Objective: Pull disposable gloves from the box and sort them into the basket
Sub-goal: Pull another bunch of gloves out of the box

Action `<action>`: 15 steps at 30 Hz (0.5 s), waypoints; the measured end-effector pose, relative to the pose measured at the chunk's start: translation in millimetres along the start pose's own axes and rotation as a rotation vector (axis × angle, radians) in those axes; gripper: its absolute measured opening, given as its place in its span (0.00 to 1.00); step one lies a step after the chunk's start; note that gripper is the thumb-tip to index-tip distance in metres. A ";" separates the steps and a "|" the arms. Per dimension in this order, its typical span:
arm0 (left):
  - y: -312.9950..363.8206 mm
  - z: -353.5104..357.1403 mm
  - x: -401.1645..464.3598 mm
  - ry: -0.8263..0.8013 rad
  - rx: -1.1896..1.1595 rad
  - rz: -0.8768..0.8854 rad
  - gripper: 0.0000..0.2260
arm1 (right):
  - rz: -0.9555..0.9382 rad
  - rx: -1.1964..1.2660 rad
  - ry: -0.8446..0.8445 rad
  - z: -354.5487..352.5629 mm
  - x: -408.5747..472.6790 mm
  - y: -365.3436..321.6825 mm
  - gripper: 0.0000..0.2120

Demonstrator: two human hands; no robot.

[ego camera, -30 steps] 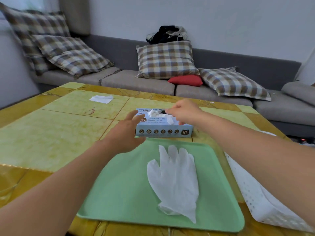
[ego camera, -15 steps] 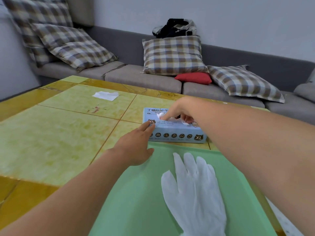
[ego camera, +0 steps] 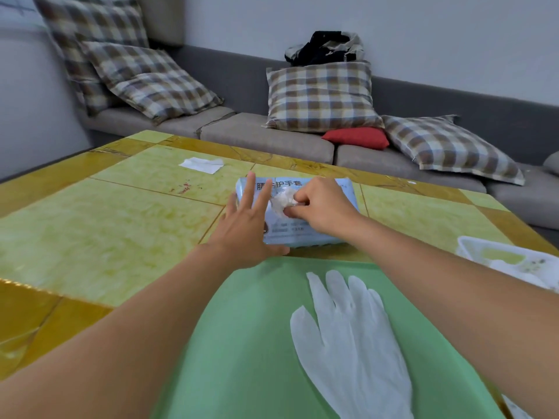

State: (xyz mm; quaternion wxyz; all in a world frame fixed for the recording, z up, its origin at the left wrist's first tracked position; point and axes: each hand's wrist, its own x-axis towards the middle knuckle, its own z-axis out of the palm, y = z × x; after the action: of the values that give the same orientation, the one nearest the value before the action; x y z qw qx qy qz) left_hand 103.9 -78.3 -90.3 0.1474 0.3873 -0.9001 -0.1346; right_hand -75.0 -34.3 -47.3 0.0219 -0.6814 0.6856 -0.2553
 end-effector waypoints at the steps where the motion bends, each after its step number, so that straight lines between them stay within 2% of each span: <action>1: -0.4 -3.1 0.4 0.024 -0.017 -0.008 0.61 | -0.033 0.026 0.019 2.2 -4.2 -3.6 0.30; 4: -3.9 -12.4 -2.3 0.063 0.002 -0.034 0.65 | -0.090 0.172 0.102 9.0 -15.7 -11.0 0.29; 6: -6.0 -14.3 -4.2 0.095 0.052 -0.037 0.64 | -0.071 0.274 0.149 8.7 -21.1 -10.9 0.27; 11: -11.9 -13.8 -1.9 0.099 0.068 -0.066 0.61 | 0.135 0.600 0.287 1.5 -28.4 -2.8 0.18; 13: -11.5 -14.4 0.2 0.095 0.077 -0.084 0.61 | 0.193 0.822 0.300 -0.5 -30.1 -0.2 0.10; 15: -10.0 -14.5 1.1 0.086 0.087 -0.094 0.61 | 0.251 1.029 0.285 -2.3 -32.7 2.9 0.15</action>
State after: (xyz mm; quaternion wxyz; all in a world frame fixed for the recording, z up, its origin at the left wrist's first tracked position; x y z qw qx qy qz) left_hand 115.2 -87.6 -80.3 0.1622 0.4406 -0.8788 -0.0853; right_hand -76.3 -2.8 -56.9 0.2896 -0.4544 0.5444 -0.6429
